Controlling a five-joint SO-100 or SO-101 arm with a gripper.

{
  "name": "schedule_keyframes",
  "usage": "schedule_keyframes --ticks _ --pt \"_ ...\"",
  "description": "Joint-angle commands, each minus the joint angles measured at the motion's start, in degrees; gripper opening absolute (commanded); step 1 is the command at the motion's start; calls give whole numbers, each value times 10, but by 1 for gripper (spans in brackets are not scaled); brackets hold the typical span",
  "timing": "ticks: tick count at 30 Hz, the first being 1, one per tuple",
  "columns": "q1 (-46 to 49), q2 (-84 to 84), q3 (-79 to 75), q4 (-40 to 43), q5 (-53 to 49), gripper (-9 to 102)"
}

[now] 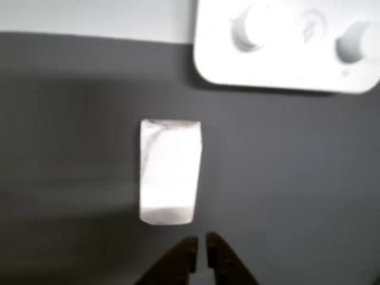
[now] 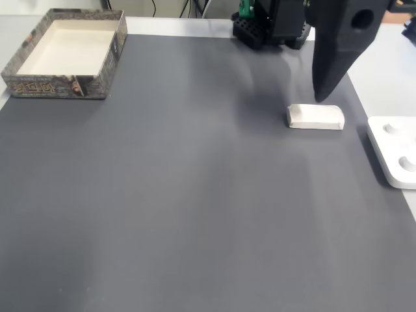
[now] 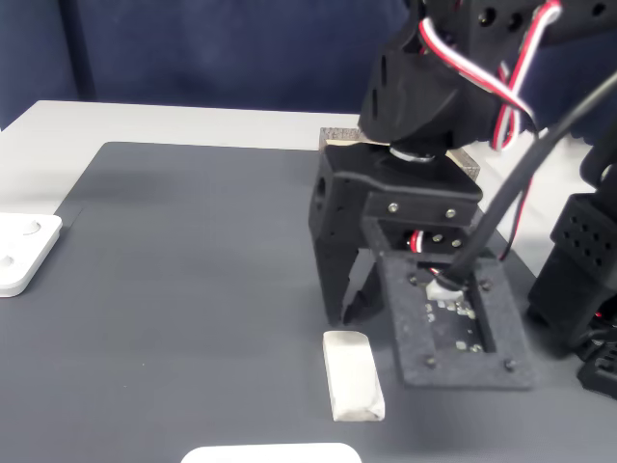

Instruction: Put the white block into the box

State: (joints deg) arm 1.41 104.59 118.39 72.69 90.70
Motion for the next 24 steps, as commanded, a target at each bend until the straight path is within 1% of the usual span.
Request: schedule_keyframes --ticks 1,5,18,21,24 --pt "9 -3 -39 4 47 -2" --pt "11 -4 -39 4 66 -1" --pt "10 -13 -42 0 65 0" --pt "9 -18 -46 0 62 5" --pt "7 -21 -46 0 62 16"
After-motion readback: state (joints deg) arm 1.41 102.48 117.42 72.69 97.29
